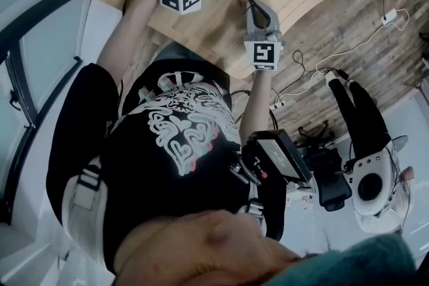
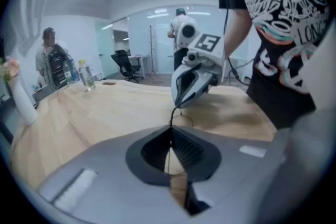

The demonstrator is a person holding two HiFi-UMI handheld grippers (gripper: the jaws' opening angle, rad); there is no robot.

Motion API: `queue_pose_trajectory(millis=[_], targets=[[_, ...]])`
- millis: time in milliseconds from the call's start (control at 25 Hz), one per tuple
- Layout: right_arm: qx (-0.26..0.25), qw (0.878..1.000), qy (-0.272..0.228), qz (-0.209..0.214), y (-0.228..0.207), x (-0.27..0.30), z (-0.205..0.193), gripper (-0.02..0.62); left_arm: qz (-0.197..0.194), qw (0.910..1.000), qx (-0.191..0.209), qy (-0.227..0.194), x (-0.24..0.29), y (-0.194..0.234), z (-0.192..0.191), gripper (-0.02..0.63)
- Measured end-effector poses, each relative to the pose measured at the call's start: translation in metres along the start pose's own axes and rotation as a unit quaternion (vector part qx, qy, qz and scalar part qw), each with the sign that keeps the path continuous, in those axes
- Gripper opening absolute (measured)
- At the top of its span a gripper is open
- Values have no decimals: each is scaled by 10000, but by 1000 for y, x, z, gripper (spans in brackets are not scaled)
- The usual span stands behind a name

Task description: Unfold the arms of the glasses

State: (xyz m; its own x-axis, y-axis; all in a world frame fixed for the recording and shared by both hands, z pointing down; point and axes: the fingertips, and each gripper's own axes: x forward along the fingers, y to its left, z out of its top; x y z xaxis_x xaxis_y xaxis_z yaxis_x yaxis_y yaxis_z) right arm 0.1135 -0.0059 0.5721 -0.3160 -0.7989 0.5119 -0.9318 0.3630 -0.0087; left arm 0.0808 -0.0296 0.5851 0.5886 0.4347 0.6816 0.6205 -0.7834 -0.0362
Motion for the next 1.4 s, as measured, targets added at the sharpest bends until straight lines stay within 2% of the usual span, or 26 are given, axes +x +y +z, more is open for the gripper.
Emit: queue_pose_trajectory(millis=[160,400,760,960,1400], targets=[[36,9999,99,-60,-4,-4,-8,-2,332,9962,-578,-557,-17,2,-3,-9],[60,9999,-51,-114,-7,-4,-11,-1,772,9869,-1111,-880,-30,8,-13,-9],[93,9999,28,-141,-10,-3,-14,-2,903,9833,-1222,-1002,-33,8,-19,-9],[242,9996,-63,-132,-10,-6,-15,0,863,9799,-1246,-1298,-43,12,-6,-9],[98,9999,-121,-48,-8,-4,-10,-2,922,9735,-1460,-1500,-47,9,-8,-9]])
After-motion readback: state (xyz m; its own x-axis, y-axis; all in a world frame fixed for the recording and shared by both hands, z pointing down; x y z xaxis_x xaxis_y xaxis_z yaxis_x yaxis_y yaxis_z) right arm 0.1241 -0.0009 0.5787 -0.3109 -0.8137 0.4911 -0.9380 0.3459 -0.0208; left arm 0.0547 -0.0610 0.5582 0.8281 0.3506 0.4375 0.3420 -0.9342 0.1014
